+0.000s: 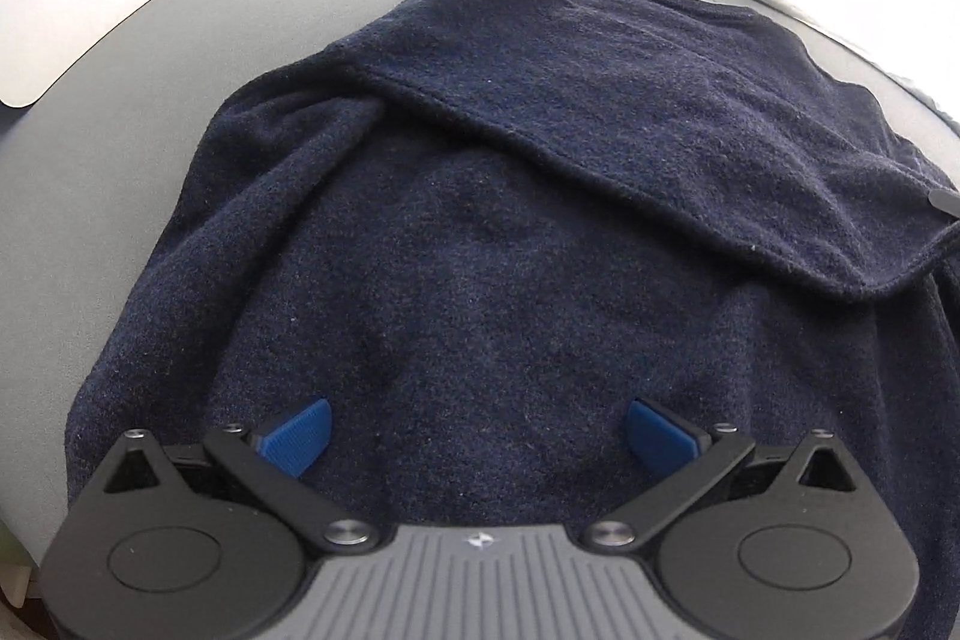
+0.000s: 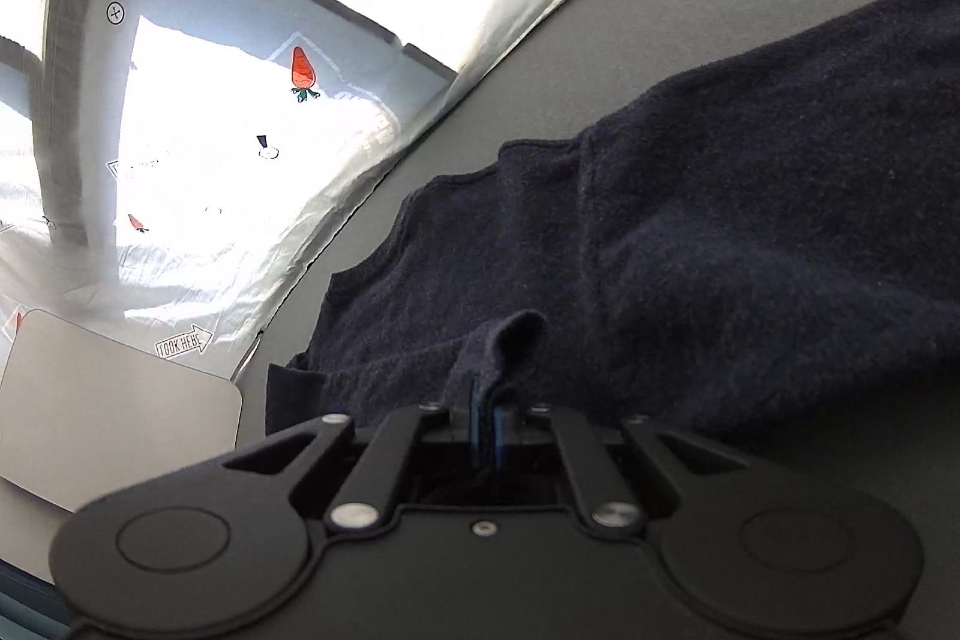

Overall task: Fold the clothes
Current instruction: 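Grasp the sweater side with the right gripper and fold it over the body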

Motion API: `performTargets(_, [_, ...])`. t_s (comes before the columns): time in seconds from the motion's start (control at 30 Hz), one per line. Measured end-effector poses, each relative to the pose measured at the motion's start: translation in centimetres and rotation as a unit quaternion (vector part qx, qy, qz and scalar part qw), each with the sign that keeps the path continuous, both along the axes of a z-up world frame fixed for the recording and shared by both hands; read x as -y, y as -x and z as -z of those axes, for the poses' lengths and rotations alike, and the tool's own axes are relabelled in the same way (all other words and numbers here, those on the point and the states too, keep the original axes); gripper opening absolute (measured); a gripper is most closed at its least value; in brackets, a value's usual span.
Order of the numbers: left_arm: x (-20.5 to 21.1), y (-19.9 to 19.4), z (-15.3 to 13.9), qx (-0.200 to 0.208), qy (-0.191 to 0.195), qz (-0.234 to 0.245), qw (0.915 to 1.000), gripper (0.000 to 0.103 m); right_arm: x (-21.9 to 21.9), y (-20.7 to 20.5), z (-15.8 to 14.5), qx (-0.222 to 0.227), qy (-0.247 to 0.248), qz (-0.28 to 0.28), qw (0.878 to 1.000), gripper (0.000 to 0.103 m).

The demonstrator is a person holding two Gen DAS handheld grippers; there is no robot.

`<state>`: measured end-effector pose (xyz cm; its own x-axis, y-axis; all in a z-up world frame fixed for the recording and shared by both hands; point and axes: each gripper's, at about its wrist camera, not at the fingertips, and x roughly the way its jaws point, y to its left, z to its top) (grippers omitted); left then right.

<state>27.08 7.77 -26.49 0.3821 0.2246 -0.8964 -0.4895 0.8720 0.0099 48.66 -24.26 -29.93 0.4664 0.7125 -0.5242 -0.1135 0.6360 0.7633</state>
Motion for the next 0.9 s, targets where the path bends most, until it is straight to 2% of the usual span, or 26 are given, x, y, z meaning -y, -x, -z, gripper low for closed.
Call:
performTargets(0.2, [-0.6,-0.7,-0.2,-0.038,0.018,-0.018,0.999,0.103,0.7,-0.2,-4.1,0.105,0.025,-0.007,0.994,0.005])
performTargets(0.4, [-1.0,-0.7,-0.3,-0.052,0.027,-0.032,0.9978,0.103,4.6,-1.2,-5.9,0.148,0.041,0.046,0.987,0.005])
performTargets(0.47, [-1.0,-0.5,-0.3,-0.052,0.027,-0.034,0.9977,0.103,6.2,-1.4,-5.6,0.149,0.052,0.066,0.985,0.005])
performTargets(0.73, [-1.1,-0.2,-0.7,-0.054,0.028,-0.037,0.9974,0.103,8.9,-1.6,0.3,0.044,0.112,0.101,0.988,0.008])
performTargets(0.87, [-1.1,-0.1,-0.8,-0.053,0.027,-0.036,0.9975,0.103,9.5,-1.0,0.7,0.027,0.121,0.117,0.985,0.027])
performTargets(0.9, [-1.0,-0.5,-0.6,-0.053,0.027,-0.036,0.9976,0.103,9.7,-0.8,0.5,0.031,0.125,0.119,0.985,0.028])
